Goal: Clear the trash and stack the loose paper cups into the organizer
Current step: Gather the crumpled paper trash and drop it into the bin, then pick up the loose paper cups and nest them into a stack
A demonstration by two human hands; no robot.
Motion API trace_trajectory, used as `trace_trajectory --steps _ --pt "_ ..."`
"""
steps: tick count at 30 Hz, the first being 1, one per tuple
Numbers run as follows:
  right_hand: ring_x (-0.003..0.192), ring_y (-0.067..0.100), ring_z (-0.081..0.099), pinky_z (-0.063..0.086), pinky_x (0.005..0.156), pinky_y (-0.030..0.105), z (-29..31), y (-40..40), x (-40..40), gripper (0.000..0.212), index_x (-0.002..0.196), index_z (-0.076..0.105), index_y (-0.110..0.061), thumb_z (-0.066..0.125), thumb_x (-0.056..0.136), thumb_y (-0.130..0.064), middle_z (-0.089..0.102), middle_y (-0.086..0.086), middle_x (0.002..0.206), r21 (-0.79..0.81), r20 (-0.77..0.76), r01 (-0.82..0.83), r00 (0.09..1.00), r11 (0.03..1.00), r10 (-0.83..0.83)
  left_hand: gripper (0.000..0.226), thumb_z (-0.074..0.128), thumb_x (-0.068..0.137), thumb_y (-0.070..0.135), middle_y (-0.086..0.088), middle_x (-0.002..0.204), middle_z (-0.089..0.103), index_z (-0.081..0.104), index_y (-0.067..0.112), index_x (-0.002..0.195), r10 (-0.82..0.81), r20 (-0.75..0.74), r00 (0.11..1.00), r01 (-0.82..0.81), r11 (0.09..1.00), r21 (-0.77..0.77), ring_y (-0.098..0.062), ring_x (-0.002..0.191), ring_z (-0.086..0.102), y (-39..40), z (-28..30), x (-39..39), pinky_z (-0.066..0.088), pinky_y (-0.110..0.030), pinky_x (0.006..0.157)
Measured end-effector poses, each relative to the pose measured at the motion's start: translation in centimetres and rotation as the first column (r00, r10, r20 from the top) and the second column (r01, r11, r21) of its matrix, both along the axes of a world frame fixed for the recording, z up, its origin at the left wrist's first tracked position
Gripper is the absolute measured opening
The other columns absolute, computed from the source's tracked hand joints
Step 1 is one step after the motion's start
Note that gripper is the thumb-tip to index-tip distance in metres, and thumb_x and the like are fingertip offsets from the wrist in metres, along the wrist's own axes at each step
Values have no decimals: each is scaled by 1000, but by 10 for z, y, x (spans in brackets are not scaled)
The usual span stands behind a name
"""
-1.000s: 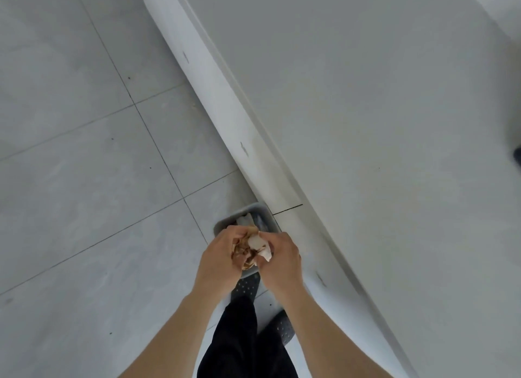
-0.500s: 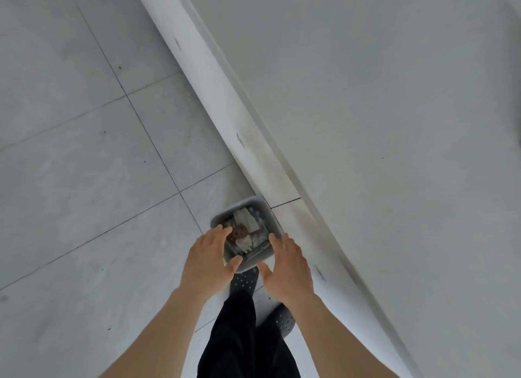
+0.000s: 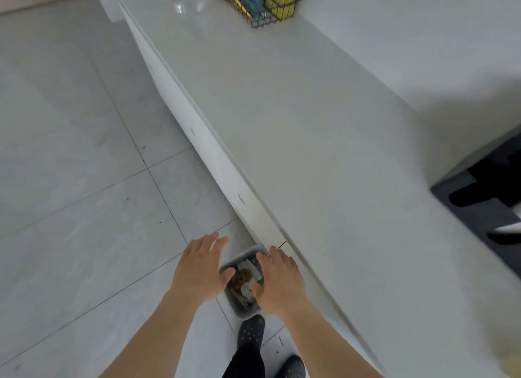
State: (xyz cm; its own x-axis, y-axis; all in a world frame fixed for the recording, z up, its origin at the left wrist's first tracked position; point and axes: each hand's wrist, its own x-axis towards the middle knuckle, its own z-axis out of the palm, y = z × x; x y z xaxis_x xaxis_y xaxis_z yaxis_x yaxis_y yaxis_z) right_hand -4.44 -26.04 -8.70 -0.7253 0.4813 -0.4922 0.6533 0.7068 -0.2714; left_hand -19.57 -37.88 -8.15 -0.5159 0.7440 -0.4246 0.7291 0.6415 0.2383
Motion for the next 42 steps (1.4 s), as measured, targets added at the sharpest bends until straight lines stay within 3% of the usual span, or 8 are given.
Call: trace_trajectory --steps 8,16,23,32,35,42 --pt "146 31 29 25 121 42 78 31 6 65 152 31 -23 54 94 -42 26 10 163 70 -130 88 988 994 -78 78 54 96 58 4 170 23 24 30 161 -89 -72 993 98 986 133 -20 156 21 50 78 -8 17 -38 128" --pt "153 30 18 15 126 44 127 83 87 65 155 25 -25 52 99 -45 17 8 168 149 -149 371 925 917 -350 79 51 96 62 6 171 19 20 33 162 -328 -75 942 336 914 227 -19 158 17 138 116 36 14 -40 130" --pt "146 25 29 22 122 37 148 99 213 61 153 32 -25 55 99 -41 28 4 161 193 -188 649 760 736 -621 80 52 95 61 6 171 20 19 32 162 -602 -84 794 599 752 275 -18 157 19 216 132 151 14 -38 129" --pt "128 25 47 37 108 34 158 96 376 52 145 43 -26 58 96 -36 47 -1 143 236 -259 854 515 463 -817 83 54 93 64 7 170 21 20 33 162 -797 -48 601 768 560 310 -17 155 22 262 138 316 19 -36 127" --pt "121 24 51 40 104 34 157 95 420 50 141 45 -26 59 95 -36 50 -1 138 249 -267 881 462 403 -846 86 57 90 64 7 170 21 20 33 161 -837 -47 545 806 508 304 -18 154 22 269 137 362 19 -35 127" --pt "128 22 48 38 107 31 135 98 496 59 147 41 -28 63 92 -32 46 -2 145 205 -258 917 389 343 -885 102 68 77 66 9 170 16 16 37 161 -896 19 443 873 436 217 -17 154 20 277 122 427 21 -35 125"
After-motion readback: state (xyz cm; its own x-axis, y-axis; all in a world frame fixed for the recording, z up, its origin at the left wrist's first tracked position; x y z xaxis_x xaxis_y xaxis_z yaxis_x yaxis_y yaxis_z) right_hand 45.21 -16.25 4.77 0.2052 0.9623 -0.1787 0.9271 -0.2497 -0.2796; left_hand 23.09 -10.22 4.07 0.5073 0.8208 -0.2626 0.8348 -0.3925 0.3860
